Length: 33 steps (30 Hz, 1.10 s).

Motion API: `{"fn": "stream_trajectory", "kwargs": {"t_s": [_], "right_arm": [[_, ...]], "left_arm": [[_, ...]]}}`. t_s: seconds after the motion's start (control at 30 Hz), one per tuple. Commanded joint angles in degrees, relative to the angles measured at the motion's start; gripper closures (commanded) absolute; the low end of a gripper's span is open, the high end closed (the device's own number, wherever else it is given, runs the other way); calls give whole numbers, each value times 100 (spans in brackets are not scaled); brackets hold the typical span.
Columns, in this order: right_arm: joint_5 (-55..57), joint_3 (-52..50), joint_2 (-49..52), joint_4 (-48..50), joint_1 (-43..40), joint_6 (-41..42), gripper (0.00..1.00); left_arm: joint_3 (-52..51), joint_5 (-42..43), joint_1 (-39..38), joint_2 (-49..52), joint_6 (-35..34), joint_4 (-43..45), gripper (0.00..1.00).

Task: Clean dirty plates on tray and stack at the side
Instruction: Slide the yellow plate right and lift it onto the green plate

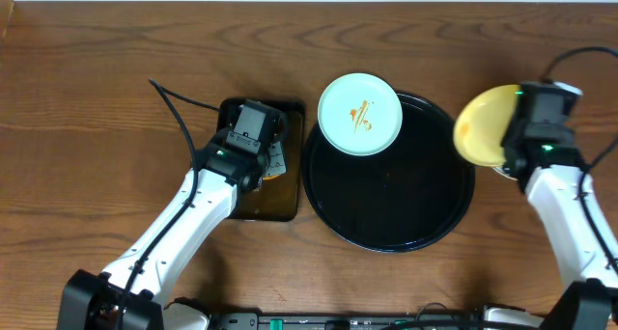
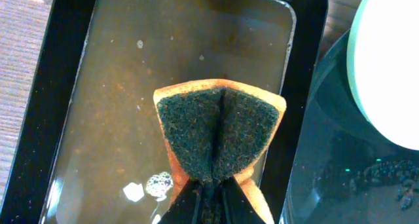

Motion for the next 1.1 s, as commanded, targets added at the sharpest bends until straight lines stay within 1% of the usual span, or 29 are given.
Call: {"fn": "stream_trajectory", "kwargs": {"t_s": [0.0,0.2,0.27,0.4,0.47,0.57,0.67,0.73,0.8,0.9,1.07], "right_arm": [[-411,87,127,24,-487,564,99],[-619,90,223,35,-984,721,98],[-619,90,223,52,-1062,721,91],[-763,90,223,129,-1132,717,68],[-1270,90,223,186,-1128,538,66],[-2846,90,223,258,-1108,-13,66],[-4107,90,223,264,-977,-326,63],[-4625,98,223,262,-811,-411,61],[-4826,190,223,118,-614,-424,58],[-4817,514,223,-262,-282,-428,53],[-4817,1316,402,-940,308,-643,49]], "left_arm": [[-61,-70,20,13,57,-33,92],[-61,-70,20,13,57,-39,92],[-61,-70,20,13,57,-39,92],[-61,-70,20,13,57,-50,92],[-61,-70,20,13,57,-52,92],[-61,-70,20,13,57,-52,92],[-61,-70,20,13,57,-52,92],[-61,-70,20,13,57,-52,92],[-61,-70,20,13,57,-52,91],[-61,-70,20,13,57,-52,92],[-61,-70,20,13,57,-52,91]]}}
